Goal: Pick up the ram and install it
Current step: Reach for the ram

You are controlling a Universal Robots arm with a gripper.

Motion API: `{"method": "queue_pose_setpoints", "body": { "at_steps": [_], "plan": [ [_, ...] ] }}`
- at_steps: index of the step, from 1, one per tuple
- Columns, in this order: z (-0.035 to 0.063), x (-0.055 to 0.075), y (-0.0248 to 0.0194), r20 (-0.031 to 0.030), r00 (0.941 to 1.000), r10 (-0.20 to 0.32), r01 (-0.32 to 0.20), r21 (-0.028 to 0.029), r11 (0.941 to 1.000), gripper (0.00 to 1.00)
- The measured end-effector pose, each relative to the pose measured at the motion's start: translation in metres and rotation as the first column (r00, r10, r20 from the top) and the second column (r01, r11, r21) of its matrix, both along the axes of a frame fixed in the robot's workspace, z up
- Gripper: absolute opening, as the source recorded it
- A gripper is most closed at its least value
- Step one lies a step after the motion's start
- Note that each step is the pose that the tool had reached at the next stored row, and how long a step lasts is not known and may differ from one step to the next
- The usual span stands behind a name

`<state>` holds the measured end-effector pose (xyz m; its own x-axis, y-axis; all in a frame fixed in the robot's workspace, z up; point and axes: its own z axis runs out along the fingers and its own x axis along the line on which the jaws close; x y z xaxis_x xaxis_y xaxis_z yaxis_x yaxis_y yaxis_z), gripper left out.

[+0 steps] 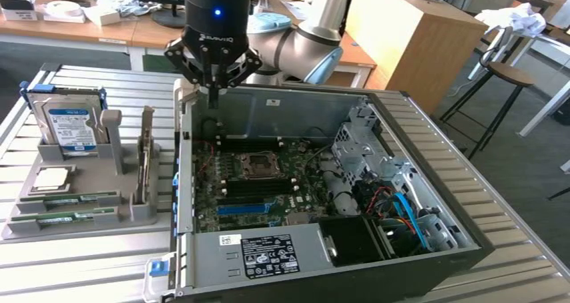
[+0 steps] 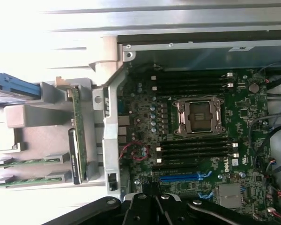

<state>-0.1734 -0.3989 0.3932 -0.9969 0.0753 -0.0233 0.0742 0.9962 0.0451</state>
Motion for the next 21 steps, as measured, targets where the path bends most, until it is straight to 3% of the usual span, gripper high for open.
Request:
{"method": "queue_pose_setpoints", "body": {
  "at_steps": [21],
  "plan": [
    [-0.0001, -0.037, 0.0, 0.0, 1.0, 0.0, 0.0, -0.0004, 1.0, 0.1]
  ]
}}
